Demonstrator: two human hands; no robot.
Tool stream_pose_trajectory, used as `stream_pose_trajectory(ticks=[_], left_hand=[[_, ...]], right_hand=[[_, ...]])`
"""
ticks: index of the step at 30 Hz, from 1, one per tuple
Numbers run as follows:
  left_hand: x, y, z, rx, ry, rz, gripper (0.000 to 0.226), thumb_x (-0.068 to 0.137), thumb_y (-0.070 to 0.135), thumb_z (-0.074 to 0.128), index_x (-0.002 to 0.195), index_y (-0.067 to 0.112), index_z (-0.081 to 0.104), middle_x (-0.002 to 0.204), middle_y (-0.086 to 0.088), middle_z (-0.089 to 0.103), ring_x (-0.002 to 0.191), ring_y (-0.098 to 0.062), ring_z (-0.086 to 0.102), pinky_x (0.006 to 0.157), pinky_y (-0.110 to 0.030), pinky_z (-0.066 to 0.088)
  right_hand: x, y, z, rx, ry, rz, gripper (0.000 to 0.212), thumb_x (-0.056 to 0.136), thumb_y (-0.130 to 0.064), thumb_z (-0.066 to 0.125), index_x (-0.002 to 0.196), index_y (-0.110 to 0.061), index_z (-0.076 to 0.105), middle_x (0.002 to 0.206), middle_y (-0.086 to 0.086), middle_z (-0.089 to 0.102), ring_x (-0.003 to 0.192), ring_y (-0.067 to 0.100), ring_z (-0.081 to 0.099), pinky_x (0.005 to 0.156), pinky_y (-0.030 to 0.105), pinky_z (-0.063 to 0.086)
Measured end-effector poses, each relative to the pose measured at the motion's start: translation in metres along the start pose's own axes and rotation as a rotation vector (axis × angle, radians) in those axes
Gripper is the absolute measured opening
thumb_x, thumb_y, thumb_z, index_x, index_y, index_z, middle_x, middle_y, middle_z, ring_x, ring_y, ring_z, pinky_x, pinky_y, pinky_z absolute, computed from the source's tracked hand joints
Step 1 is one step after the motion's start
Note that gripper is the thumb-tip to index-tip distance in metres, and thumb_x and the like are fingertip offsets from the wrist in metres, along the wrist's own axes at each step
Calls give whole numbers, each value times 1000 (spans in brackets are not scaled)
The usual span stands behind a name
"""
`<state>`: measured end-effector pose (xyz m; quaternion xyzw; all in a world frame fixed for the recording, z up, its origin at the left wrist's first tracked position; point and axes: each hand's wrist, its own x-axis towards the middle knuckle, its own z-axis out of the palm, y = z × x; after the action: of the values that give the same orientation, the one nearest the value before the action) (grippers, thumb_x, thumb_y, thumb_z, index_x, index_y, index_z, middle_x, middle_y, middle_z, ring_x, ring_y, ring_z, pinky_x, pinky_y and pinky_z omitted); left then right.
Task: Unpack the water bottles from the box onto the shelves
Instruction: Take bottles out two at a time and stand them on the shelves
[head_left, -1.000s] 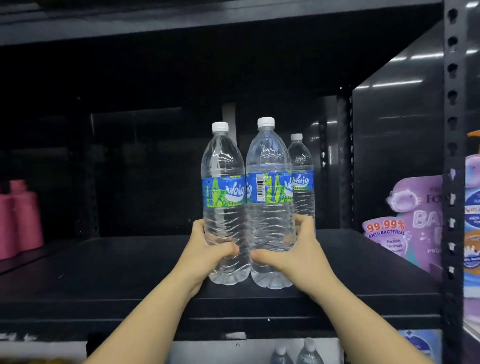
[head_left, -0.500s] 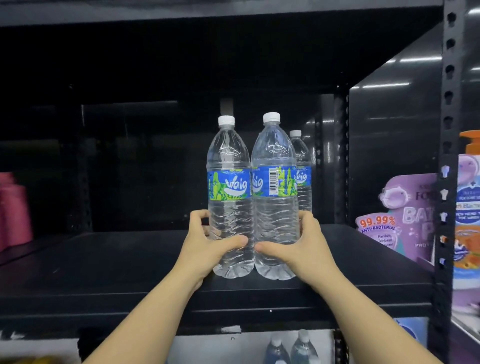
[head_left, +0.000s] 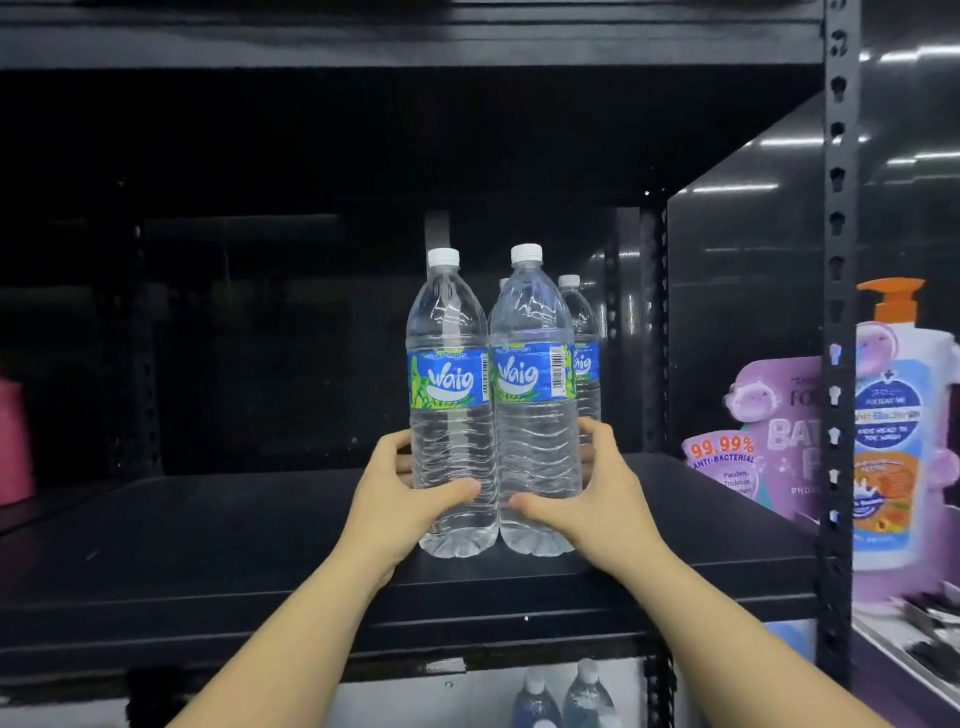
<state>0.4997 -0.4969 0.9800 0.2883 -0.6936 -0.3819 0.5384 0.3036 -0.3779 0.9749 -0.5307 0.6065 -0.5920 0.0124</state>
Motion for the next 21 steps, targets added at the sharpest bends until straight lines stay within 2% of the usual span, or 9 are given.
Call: stream_pose_trajectory(ticks=[2, 4, 7, 10, 13, 15, 19, 21], left_hand=[[0, 1, 0, -7, 15, 7, 83, 49, 37, 100, 119, 38, 55, 112, 1, 72, 94, -11, 75, 80, -34, 60], [-1, 1, 0, -14, 11, 8, 83, 44, 42, 97, 115, 37, 55, 109, 0, 74, 91, -12, 76, 79, -36, 61], [0, -1, 1, -14, 7, 13, 82, 41, 46, 96, 114, 35, 58, 107, 0, 77, 90, -13, 77, 79, -37, 62], [0, -4, 0, 10, 14, 33, 78, 45, 46, 97, 113, 37, 61, 108, 5, 78, 101, -11, 75, 89, -38, 60], [-1, -3, -1, 56, 29, 57, 68, 54, 39, 101, 112, 39, 66, 108, 9, 77, 95, -2, 72, 86, -30, 57], [0, -2, 0, 66, 14, 36, 63, 62, 31, 101, 115, 40, 69, 106, 6, 76, 87, -3, 74, 82, -31, 60], [7, -1, 2, 67, -73, -7, 76, 61, 39, 101, 128, 37, 67, 109, 3, 78, 93, -9, 77, 90, -40, 63], [9, 0, 7, 96, -100, -7, 74, 69, 36, 99, 133, 33, 63, 110, 4, 77, 95, -8, 77, 89, -36, 63]], right_hand=[[0, 1, -4, 8, -29, 8, 99, 61, -35, 97, 141, -40, 40, 117, -16, 69, 101, -8, 66, 98, 30, 55], [-1, 3, -8, 23, -41, 6, 96, 67, -28, 95, 141, -42, 36, 115, -17, 70, 97, -12, 67, 99, 32, 55], [-4, 4, -6, 15, -53, -10, 109, 58, -43, 101, 142, -49, 32, 123, -17, 67, 107, -4, 67, 100, 31, 53], [-4, 6, -4, -26, -5, -33, 117, 49, -54, 101, 145, -52, 34, 131, -13, 61, 114, 3, 64, 100, 32, 54], [-3, 7, -5, -17, 4, -18, 111, 56, -43, 100, 147, -46, 37, 121, -16, 67, 105, -4, 66, 89, 21, 53], [-3, 8, -7, -16, 11, 6, 104, 61, -36, 98, 146, -42, 37, 113, -15, 69, 96, -6, 68, 78, 14, 50], [2, 13, -17, -95, 11, 8, 88, 67, -34, 94, 136, -39, 40, 104, -16, 70, 96, 1, 69, 78, 21, 52], [6, 15, -25, -115, -1, 23, 82, 69, -31, 94, 131, -40, 41, 98, -17, 70, 91, -1, 69, 73, 17, 50]])
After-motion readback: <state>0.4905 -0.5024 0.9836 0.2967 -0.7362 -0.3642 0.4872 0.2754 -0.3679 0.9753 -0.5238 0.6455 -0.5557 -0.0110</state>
